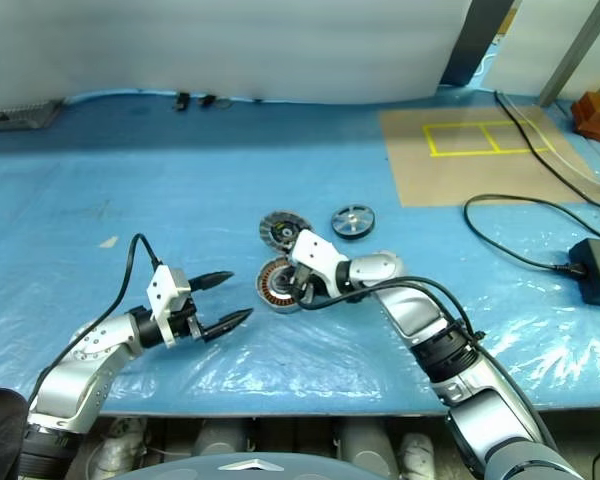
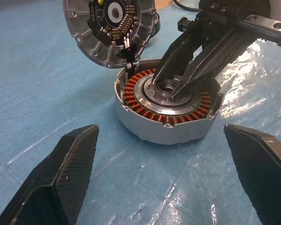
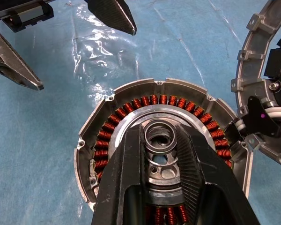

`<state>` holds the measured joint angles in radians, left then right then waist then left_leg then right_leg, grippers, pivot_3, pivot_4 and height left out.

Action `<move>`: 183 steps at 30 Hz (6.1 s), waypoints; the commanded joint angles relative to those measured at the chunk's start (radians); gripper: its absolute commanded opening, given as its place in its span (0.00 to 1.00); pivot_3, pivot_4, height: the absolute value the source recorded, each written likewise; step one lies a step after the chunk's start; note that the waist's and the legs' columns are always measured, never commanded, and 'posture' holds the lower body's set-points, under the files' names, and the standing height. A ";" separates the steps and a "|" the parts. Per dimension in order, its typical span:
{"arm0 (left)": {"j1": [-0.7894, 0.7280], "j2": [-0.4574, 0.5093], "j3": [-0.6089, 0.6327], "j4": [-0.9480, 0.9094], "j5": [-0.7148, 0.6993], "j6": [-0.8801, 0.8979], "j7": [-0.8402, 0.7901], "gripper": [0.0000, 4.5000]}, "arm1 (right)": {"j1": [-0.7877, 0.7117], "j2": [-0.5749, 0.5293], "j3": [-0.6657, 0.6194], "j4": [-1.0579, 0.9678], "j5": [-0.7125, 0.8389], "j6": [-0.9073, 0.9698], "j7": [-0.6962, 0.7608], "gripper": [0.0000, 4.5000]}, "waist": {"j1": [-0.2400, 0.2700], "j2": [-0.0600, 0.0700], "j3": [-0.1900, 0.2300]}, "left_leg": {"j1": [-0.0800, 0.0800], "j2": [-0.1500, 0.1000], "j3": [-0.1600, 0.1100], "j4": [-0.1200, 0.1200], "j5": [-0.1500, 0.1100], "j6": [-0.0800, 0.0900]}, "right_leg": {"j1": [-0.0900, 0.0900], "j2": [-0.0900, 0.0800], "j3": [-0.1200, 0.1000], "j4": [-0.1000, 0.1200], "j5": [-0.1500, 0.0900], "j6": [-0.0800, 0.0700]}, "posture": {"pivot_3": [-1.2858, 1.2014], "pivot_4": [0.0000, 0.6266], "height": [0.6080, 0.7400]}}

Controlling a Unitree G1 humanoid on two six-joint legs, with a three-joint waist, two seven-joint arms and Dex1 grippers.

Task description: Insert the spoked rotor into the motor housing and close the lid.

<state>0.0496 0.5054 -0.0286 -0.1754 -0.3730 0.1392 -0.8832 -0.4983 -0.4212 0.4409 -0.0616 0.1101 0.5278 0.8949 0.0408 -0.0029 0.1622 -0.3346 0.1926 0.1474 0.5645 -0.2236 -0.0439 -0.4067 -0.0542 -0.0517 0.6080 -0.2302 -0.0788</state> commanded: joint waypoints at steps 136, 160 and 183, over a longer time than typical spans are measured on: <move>-0.065 -0.016 -0.014 0.061 0.020 -0.050 -0.024 1.00 | 0.098 0.071 -0.062 0.183 0.010 -0.086 0.020 0.01 | 0.000 -0.001 -0.001 | 0.003 0.001 0.000 0.001 -0.001 -0.004 | 0.002 0.000 0.000 0.001 0.001 -0.002 | 0.52 0.24 1.00; -0.075 -0.015 -0.016 0.074 0.026 -0.056 -0.032 1.00 | 0.107 0.076 -0.077 0.170 0.051 -0.114 0.031 0.01 | 0.002 -0.002 -0.002 | 0.017 0.001 0.000 -0.001 -0.003 -0.001 | 0.016 0.000 0.000 -0.001 -0.003 0.006 | 0.52 0.24 1.00; -0.085 -0.022 -0.020 0.079 0.027 -0.053 -0.031 1.00 | 0.084 0.029 -0.063 0.165 -0.040 -0.205 0.000 0.01 | 0.003 -0.002 -0.002 | 0.001 0.001 0.000 -0.001 -0.001 -0.004 | 0.001 0.000 0.000 -0.002 0.001 -0.001 | 0.52 0.24 1.00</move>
<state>-0.0313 0.4846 -0.0510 -0.0850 -0.3467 0.0963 -0.9116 -0.4287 -0.3643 0.3572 0.0820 0.1150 0.3044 0.8894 0.0433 -0.0045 0.1601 -0.3334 0.1932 0.1478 0.5633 -0.2245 -0.0478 -0.4060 -0.0546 -0.0517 0.6065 -0.2295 -0.0801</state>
